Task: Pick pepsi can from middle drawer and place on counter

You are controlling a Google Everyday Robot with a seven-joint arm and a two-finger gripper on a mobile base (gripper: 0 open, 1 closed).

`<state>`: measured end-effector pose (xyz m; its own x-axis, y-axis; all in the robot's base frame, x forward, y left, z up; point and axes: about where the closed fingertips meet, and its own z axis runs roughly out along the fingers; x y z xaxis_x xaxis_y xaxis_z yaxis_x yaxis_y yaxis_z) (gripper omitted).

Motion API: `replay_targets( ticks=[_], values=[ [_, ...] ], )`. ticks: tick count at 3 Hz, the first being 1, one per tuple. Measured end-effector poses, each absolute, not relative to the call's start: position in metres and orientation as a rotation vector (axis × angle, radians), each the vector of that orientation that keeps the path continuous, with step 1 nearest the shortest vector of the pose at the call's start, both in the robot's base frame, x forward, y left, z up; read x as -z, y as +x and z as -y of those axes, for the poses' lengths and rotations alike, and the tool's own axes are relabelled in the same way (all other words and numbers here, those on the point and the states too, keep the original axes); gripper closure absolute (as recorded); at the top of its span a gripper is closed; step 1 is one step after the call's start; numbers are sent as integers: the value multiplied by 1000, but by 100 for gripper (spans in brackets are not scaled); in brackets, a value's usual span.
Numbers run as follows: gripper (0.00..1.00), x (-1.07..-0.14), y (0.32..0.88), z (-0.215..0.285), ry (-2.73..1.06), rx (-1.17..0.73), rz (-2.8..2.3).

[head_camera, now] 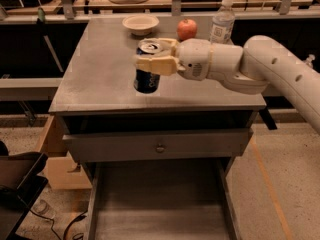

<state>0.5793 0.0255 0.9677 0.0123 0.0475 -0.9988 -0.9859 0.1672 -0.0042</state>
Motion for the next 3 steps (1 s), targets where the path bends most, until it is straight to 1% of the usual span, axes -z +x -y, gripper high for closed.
replay_targets(
  ticks=[2,3],
  values=[
    [100,-981,630,-112,-1094,-1066,-1312],
    [100,-960,650,-136,-1070,-1060,-1385]
  ],
)
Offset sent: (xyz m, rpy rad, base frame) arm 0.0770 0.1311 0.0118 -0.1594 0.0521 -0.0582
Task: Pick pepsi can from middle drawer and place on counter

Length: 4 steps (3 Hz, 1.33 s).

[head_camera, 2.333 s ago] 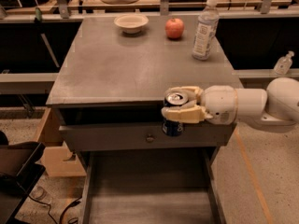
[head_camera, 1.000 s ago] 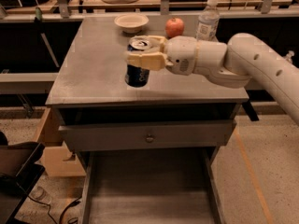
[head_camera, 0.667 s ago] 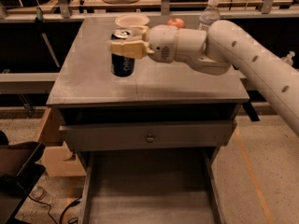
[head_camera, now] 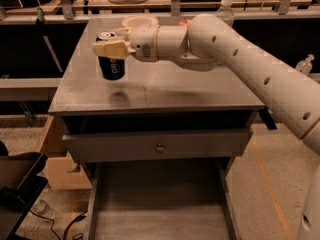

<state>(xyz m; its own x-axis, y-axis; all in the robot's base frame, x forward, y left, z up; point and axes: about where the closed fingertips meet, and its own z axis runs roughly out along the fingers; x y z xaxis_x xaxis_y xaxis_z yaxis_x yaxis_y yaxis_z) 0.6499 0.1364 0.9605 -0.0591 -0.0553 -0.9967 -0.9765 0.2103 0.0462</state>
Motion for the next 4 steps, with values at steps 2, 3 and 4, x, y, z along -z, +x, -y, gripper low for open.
replay_targets(
  ticks=[2,3,4],
  values=[
    [100,-934,671,-185,-1058,-1129,-1392],
    [100,-930,675,-201,-1068,-1146,-1385],
    [82,-930,673,-204,-1072,-1150,-1382]
  ],
)
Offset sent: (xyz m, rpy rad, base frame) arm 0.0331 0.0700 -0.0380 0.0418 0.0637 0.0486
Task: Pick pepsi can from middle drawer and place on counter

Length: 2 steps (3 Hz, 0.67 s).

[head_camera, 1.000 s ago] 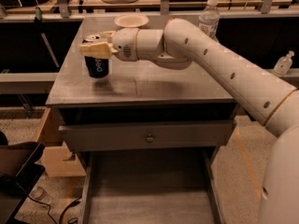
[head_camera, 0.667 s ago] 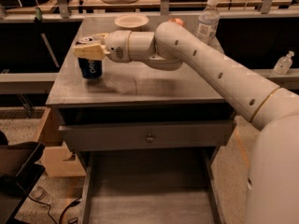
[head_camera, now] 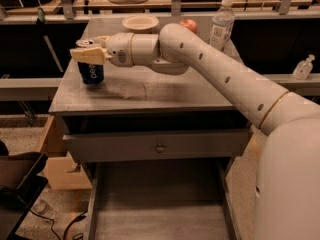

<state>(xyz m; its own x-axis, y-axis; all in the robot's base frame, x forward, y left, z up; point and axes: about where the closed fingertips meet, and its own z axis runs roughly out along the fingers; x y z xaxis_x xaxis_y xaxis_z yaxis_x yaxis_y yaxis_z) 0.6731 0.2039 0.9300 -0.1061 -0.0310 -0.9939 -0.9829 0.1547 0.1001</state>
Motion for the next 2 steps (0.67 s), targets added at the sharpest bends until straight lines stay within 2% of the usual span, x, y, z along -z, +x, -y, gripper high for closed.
replay_targets(
  ticks=[2],
  values=[
    [36,-930,670,-210,-1079,-1157,-1378]
  ],
)
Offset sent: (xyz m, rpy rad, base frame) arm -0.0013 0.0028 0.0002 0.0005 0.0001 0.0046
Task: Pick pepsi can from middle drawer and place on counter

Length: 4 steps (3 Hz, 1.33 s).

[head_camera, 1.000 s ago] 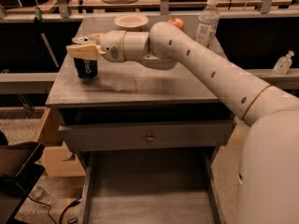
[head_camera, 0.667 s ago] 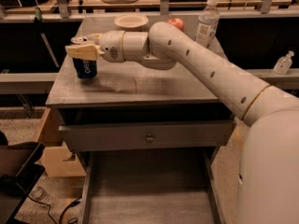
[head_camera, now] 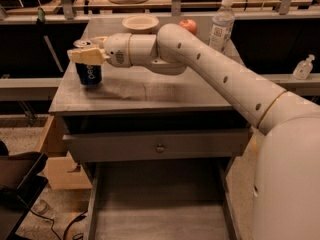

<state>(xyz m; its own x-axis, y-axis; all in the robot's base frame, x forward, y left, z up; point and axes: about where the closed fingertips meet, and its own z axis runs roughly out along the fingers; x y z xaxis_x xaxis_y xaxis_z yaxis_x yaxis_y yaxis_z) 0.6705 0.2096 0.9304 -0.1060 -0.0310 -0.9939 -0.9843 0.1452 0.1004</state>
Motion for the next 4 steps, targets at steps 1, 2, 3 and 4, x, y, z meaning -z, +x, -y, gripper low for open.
replay_targets(
  ticks=[1,2,3,4],
  values=[
    [12,-931,669,-213,-1082,-1161,-1376],
    [0,-931,668,-215,-1086,-1165,-1374],
    [0,-931,668,-215,-1086,-1165,-1374],
    [0,-934,672,-217,-1084,-1177,-1387]
  ],
)
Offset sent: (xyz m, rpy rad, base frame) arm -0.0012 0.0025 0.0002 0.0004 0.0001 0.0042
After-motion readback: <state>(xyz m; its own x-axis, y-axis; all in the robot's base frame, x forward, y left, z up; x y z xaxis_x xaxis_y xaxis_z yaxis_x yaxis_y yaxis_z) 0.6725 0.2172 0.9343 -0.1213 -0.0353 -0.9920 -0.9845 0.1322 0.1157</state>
